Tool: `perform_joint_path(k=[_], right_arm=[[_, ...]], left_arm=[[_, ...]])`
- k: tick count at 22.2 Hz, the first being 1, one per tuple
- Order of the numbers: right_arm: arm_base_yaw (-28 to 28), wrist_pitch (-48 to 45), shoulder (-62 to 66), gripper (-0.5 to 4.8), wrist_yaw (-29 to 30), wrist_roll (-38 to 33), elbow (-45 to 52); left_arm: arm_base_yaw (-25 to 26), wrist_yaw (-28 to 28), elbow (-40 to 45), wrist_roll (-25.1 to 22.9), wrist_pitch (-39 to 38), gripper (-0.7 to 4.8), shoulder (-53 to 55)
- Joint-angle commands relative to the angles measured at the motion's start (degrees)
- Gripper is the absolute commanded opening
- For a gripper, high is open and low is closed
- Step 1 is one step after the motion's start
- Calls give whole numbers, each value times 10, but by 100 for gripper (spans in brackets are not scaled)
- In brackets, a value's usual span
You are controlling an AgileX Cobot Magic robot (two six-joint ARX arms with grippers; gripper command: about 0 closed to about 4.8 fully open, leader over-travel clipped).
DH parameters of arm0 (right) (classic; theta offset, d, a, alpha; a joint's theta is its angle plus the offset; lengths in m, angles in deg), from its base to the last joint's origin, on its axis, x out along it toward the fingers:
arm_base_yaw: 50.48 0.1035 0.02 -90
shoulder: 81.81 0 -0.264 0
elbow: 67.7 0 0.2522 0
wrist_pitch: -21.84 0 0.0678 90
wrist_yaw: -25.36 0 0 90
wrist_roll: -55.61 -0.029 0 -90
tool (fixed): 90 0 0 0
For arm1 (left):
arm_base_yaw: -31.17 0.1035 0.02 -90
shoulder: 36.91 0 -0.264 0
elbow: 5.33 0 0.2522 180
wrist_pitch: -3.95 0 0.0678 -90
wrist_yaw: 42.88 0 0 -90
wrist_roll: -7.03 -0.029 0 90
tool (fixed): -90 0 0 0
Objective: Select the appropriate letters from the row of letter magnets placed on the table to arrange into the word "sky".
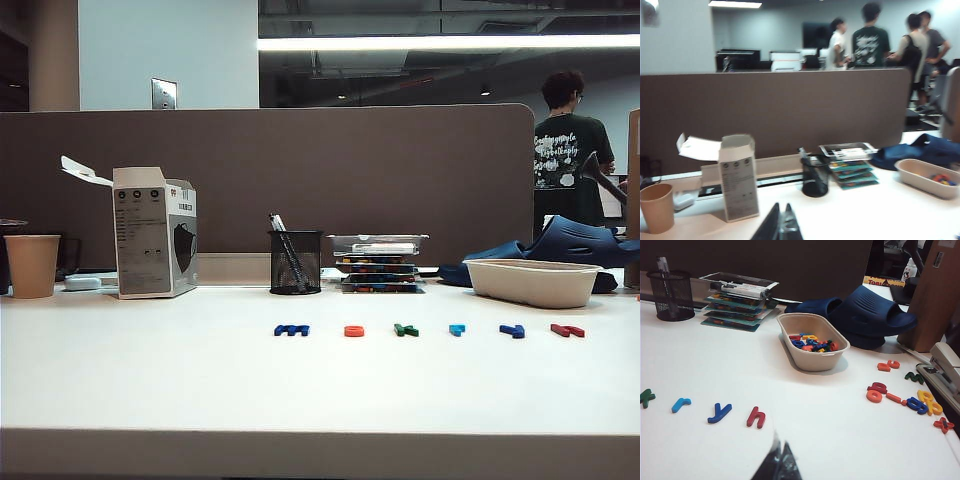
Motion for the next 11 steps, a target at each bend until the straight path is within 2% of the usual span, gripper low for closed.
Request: perform_joint_path(k=[1,5,10,11], right_arm=[[0,-10,-6,4,-2,1,3],[0,-10,-6,4,-2,1,3],[0,-9,-6,4,-2,1,3],[0,-9,-6,4,-2,1,3]], left_arm=[[0,-15,-95,3,-150,-5,11],[0,-70,-240,3,-310,-5,94],[0,-87,-388,10,-437,-5,217],[0,-99,-455,13,-498,-5,271]])
